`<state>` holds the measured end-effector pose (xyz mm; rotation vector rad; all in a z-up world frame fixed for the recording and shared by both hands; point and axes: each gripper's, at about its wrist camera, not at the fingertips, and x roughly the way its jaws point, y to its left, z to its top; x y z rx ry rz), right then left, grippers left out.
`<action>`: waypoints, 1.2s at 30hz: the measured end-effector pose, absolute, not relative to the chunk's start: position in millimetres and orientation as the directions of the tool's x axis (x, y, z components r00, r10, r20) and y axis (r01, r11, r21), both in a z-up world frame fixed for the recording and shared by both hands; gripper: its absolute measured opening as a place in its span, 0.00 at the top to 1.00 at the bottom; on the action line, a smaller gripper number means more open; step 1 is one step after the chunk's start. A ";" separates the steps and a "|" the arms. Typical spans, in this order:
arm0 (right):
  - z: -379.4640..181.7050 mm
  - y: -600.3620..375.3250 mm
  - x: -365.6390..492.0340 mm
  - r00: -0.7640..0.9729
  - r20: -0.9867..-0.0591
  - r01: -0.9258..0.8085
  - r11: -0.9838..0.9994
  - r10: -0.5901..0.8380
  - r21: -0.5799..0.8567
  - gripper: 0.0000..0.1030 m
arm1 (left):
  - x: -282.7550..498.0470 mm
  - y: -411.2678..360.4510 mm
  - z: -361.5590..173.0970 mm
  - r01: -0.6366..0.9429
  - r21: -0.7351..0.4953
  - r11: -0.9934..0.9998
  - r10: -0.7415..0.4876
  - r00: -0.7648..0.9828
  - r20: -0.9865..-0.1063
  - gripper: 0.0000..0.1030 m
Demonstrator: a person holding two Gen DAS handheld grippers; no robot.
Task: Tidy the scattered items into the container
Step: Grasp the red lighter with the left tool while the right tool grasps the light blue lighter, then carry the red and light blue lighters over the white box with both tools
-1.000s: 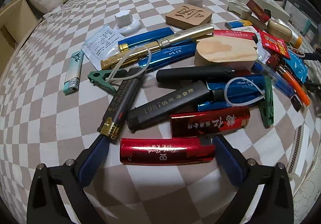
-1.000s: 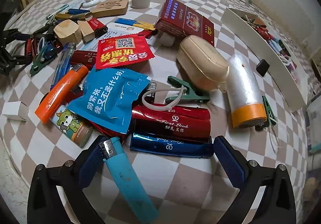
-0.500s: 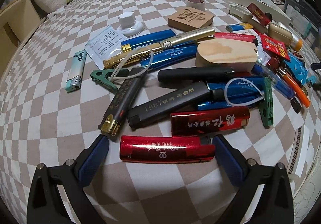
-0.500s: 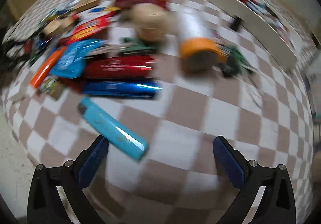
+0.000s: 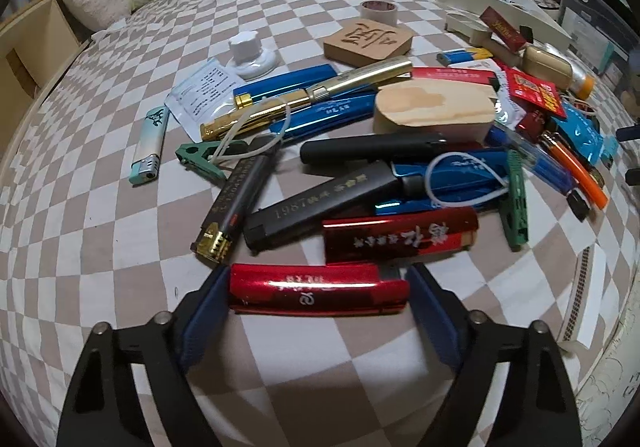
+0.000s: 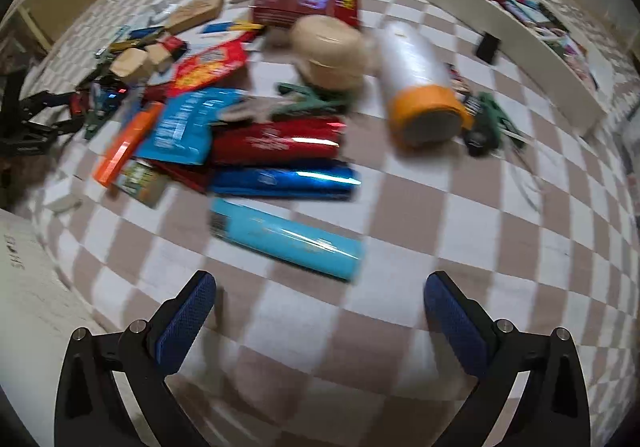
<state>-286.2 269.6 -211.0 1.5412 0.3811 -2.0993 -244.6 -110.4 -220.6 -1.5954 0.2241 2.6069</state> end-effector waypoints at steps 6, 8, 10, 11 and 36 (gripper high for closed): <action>-210.7 237.6 -290.2 -0.193 -0.951 0.564 -0.820 -0.240 0.092 0.00 | -241.5 -109.7 -220.4 -0.153 0.081 -0.985 -0.002 -0.458 -0.889 0.20; -217.5 232.3 -293.9 -0.170 -0.962 0.536 -0.839 -0.214 0.092 0.00 | -239.9 -109.5 -220.3 -0.156 0.080 -0.984 0.000 -0.459 -0.888 0.20; -221.9 231.5 -298.2 -0.139 -0.968 0.494 -0.862 -0.208 0.114 0.00 | -237.8 -109.3 -220.3 -0.158 0.078 -0.984 0.004 -0.461 -0.887 0.20; -223.3 231.6 -300.0 -0.132 -0.970 0.473 -0.873 -0.203 0.119 0.00 | -236.8 -109.0 -220.4 -0.158 0.077 -0.985 0.005 -0.462 -0.887 0.20; -205.3 264.7 -285.2 -0.150 -0.973 0.393 -0.914 -0.174 0.102 0.19 | -207.5 -106.8 -211.1 -0.099 0.024 -0.995 0.019 -0.418 -0.908 0.20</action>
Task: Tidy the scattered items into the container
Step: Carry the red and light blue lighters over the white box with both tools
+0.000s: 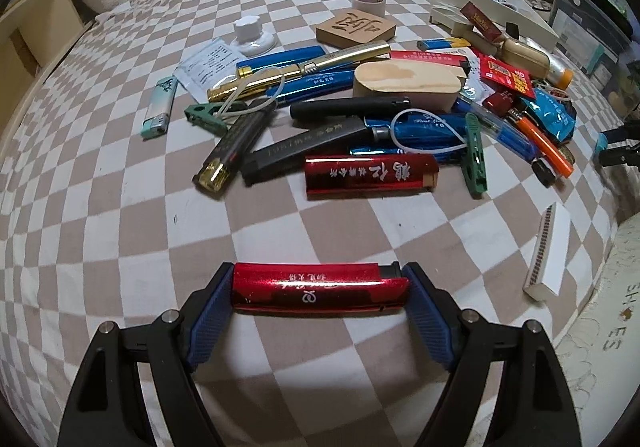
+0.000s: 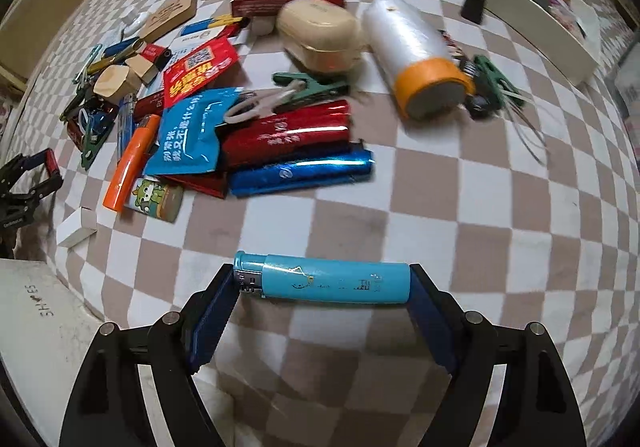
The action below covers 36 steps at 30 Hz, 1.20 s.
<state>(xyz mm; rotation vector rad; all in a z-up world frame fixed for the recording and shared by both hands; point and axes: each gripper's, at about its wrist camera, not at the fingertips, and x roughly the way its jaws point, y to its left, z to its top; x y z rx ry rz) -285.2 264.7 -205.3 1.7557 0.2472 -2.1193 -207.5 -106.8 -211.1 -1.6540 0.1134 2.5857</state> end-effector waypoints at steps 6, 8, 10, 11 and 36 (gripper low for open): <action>-178.8 270.2 -289.8 -0.205 -0.954 0.361 -0.923 -0.221 0.136 0.19 | -203.1 -115.3 -196.2 -0.042 -0.009 -0.999 0.026 -0.425 -0.905 0.20; -166.5 267.2 -290.5 -0.226 -0.943 0.360 -0.920 -0.244 0.152 0.19 | -201.8 -116.7 -185.2 -0.035 -0.020 -0.999 0.033 -0.445 -0.895 0.20; -153.2 262.6 -289.4 -0.244 -0.930 0.364 -0.915 -0.274 0.174 0.19 | -200.3 -117.2 -172.4 -0.030 -0.033 -0.999 0.044 -0.470 -0.882 0.20; -147.0 261.6 -287.5 -0.251 -0.924 0.367 -0.912 -0.288 0.185 0.19 | -199.7 -117.4 -164.9 -0.029 -0.040 -0.999 0.049 -0.484 -0.874 0.20; -28.9 216.5 -170.2 -0.211 -0.765 0.568 -0.713 -0.609 0.411 0.19 | -121.4 -66.0 -21.1 -0.165 -0.190 -0.968 0.251 -0.673 -0.696 0.20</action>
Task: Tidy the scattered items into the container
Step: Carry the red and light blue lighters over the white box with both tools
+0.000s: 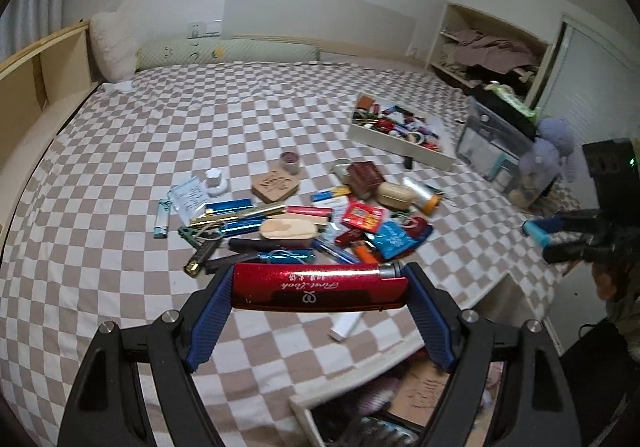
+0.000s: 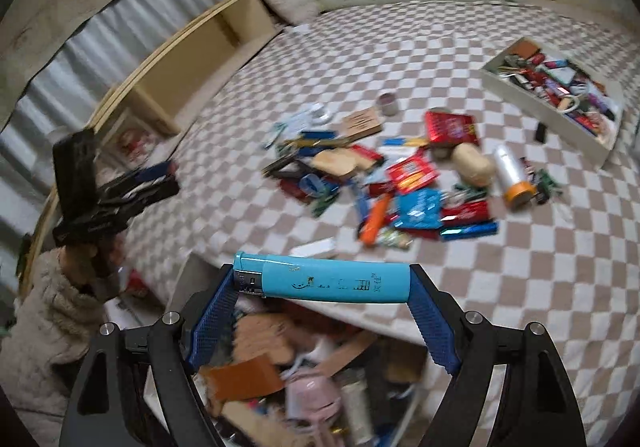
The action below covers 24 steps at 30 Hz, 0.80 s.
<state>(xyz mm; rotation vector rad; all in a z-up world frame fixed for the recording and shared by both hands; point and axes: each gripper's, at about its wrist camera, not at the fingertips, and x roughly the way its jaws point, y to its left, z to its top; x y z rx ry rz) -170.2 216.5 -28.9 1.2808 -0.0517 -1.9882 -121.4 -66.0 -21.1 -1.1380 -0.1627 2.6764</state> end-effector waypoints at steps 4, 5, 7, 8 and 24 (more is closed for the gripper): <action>-32.4 204.8 -146.6 -0.146 -0.766 0.591 -0.676 -0.626 0.440 0.19 | -102.9 -51.2 -13.5 -0.208 -0.192 -0.959 0.282 -0.667 -0.689 0.20; -33.1 202.6 -140.8 -0.134 -0.766 0.597 -0.668 -0.629 0.444 0.19 | -99.1 -48.0 -12.7 -0.217 -0.192 -0.957 0.289 -0.666 -0.688 0.20; -36.0 198.0 -130.7 -0.108 -0.768 0.607 -0.654 -0.632 0.452 0.19 | -92.3 -42.1 -11.4 -0.232 -0.197 -0.952 0.303 -0.659 -0.688 0.20; -38.2 196.0 -126.8 -0.094 -0.769 0.610 -0.647 -0.633 0.458 0.19 | -89.3 -39.9 -10.9 -0.237 -0.202 -0.950 0.310 -0.656 -0.688 0.20; -111.9 146.5 -51.1 0.332 -0.720 0.504 -0.530 -0.609 0.682 0.19 | -64.0 -9.4 -20.3 -0.296 -0.193 -0.935 0.337 -0.587 -0.736 0.20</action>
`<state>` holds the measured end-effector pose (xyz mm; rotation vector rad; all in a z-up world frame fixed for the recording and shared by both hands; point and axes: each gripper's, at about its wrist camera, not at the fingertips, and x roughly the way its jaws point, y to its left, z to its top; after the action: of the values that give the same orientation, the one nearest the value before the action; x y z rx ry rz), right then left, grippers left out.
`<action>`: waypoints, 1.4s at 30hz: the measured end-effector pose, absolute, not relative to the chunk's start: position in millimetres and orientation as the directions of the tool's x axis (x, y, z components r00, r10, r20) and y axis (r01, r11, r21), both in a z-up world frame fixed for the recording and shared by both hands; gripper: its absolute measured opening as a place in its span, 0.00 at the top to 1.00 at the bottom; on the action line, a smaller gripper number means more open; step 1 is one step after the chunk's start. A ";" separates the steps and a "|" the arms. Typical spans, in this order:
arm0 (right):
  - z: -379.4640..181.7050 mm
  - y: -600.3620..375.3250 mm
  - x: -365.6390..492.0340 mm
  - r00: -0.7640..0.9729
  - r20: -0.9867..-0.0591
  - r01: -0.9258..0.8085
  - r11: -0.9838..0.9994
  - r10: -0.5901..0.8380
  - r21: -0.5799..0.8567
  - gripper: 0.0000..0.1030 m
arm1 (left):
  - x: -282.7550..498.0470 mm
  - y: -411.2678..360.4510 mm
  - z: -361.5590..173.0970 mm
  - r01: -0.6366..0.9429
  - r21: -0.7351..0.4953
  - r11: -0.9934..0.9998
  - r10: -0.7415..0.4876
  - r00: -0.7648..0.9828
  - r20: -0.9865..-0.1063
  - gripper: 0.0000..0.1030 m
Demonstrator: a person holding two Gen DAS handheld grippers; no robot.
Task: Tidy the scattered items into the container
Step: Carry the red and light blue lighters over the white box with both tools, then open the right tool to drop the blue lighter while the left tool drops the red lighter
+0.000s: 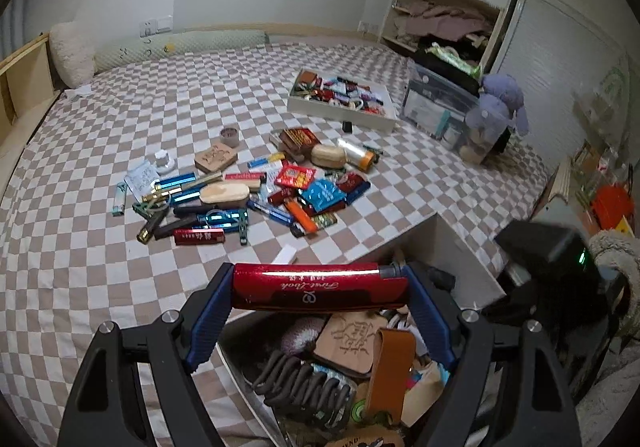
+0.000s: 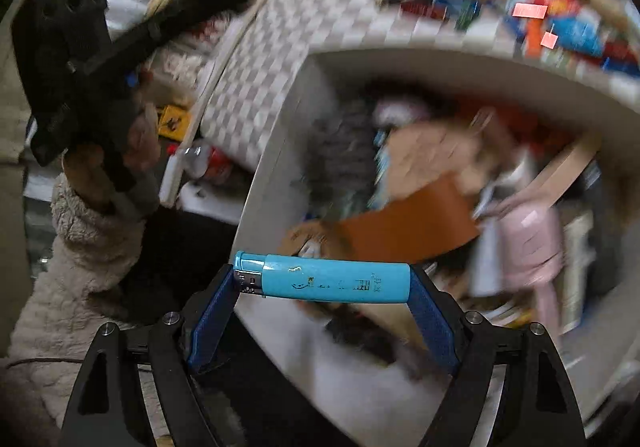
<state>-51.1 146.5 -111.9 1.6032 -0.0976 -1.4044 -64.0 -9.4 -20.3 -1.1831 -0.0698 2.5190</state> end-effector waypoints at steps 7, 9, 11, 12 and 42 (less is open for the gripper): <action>-148.8 124.3 -23.5 0.516 -0.634 0.341 -0.541 -0.576 0.769 0.19 | -63.0 -1.7 -30.9 -0.318 -0.188 -0.929 0.343 -0.552 -0.760 0.20; -152.6 119.8 -17.9 0.542 -0.613 0.302 -0.548 -0.575 0.780 0.19 | -61.7 -1.0 -31.2 -0.324 -0.188 -0.927 0.346 -0.549 -0.761 0.20; -158.9 119.9 -14.9 0.551 -0.590 0.232 -0.571 -0.589 0.787 0.19 | -60.4 -1.0 -32.0 -0.325 -0.189 -0.927 0.347 -0.547 -0.762 0.20; -162.9 120.0 -12.9 0.563 -0.576 0.192 -0.584 -0.593 0.789 0.19 | -60.0 -1.3 -32.5 -0.324 -0.189 -0.927 0.347 -0.546 -0.762 0.20; -138.0 181.8 -68.0 0.316 -0.664 0.101 -0.672 -0.678 0.734 0.00 | -46.3 -0.5 -51.9 -0.432 -0.131 -0.892 0.340 -0.451 -0.825 0.20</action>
<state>-68.0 181.8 -138.0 1.8874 -0.5105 -1.4228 -46.3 -0.5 -51.9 -1.3004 0.1347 2.3436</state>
